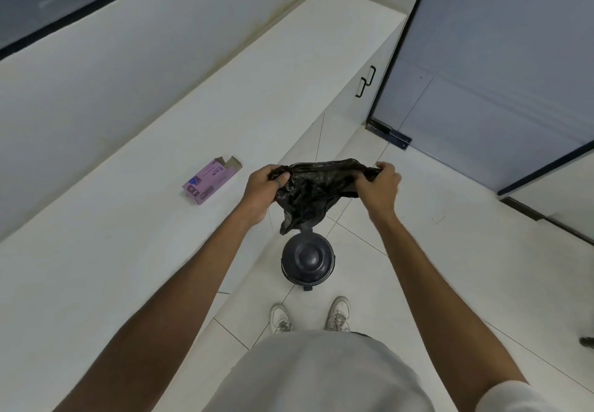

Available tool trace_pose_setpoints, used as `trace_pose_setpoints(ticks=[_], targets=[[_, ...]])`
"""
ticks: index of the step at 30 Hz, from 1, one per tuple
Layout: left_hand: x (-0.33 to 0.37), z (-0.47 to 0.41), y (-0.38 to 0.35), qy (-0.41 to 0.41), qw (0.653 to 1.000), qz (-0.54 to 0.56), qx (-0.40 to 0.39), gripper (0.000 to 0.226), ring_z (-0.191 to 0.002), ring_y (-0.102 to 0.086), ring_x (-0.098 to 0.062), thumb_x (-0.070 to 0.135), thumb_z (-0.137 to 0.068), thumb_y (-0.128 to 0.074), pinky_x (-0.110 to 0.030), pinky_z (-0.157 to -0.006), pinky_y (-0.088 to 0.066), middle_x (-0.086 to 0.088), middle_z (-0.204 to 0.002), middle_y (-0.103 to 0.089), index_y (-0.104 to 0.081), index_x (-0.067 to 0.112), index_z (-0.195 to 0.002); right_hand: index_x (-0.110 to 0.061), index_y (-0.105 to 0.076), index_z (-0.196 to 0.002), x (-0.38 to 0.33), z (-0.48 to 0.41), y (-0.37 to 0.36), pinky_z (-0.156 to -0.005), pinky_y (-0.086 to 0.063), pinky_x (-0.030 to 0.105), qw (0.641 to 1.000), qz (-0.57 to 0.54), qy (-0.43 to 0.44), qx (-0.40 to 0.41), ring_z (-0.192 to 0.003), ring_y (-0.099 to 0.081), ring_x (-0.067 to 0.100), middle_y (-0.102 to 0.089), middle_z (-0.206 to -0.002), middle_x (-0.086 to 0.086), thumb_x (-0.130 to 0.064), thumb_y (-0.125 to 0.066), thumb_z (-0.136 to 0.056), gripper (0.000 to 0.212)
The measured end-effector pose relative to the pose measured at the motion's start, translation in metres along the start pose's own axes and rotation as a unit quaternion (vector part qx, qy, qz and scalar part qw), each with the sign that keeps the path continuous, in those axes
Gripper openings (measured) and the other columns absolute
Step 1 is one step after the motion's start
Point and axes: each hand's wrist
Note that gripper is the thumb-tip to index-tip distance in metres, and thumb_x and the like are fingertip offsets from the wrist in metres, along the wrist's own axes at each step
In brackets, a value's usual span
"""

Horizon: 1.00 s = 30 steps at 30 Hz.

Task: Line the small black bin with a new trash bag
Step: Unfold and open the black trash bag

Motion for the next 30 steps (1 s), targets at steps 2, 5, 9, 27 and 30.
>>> trace_pose_setpoints(ticks=[2, 5, 9, 27, 30], targets=[[0.0, 0.006, 0.001, 0.005, 0.999, 0.048, -0.006, 0.013, -0.088, -0.068, -0.022, 0.002, -0.095, -0.069, -0.029, -0.072, -0.058, -0.006, -0.094, -0.072, -0.071, 0.013, -0.101, -0.015, -0.041, -0.137, -0.007, 0.015, -0.012, -0.092, -0.058, 0.054, 0.97, -0.172, -0.152, -0.077, -0.117, -0.055, 0.032, -0.048, -0.134, 0.012, -0.044, -0.078, -0.082, 0.073], [-0.002, 0.016, 0.002, -0.028, 0.998, 0.034, -0.043, 0.022, -0.083, -0.069, -0.018, -0.006, -0.086, -0.076, -0.027, -0.072, -0.059, -0.007, -0.091, -0.072, -0.069, 0.012, -0.097, -0.012, -0.052, -0.135, -0.014, 0.033, -0.025, -0.087, -0.061, 0.056, 0.891, -0.273, -0.267, -0.245, -0.119, -0.056, 0.039, -0.051, -0.13, 0.017, -0.045, -0.079, -0.085, 0.066], [-0.005, 0.023, 0.014, -0.019, 0.992, 0.023, -0.126, 0.033, -0.089, -0.068, -0.017, -0.011, -0.084, -0.074, -0.023, -0.074, -0.057, -0.008, -0.097, -0.068, -0.067, 0.01, -0.109, -0.01, -0.066, -0.128, -0.016, 0.04, -0.045, -0.08, -0.063, 0.042, 0.888, -0.297, -0.242, -0.253, -0.119, -0.062, 0.03, -0.063, -0.13, 0.012, -0.038, -0.075, -0.09, 0.049], [-0.018, 0.012, 0.011, 0.1, 0.994, 0.001, 0.032, 0.027, -0.107, -0.072, -0.031, 0.023, -0.097, -0.068, -0.045, -0.09, -0.061, -0.013, -0.115, -0.074, -0.065, 0.01, -0.121, -0.018, -0.081, -0.098, 0.015, 0.081, -0.074, -0.093, -0.061, 0.034, 0.964, 0.026, 0.182, -0.195, -0.097, -0.075, 0.016, -0.078, -0.102, 0.002, 0.01, -0.066, -0.08, 0.036], [-0.018, 0.009, 0.023, 0.122, 0.984, 0.11, 0.067, 0.013, -0.104, -0.071, -0.03, 0.015, -0.102, -0.059, -0.043, -0.09, -0.06, -0.013, -0.11, -0.075, -0.071, 0.01, -0.104, -0.031, -0.079, -0.089, 0.025, 0.078, -0.07, -0.086, -0.063, 0.044, 0.983, -0.017, 0.119, -0.138, -0.092, -0.075, 0.019, -0.078, -0.1, 0.003, 0.006, -0.07, -0.084, 0.039]])
Point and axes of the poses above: each hand's wrist, its own z-axis away from the middle knuckle, its own y-axis out of the back of the hand, x = y × z
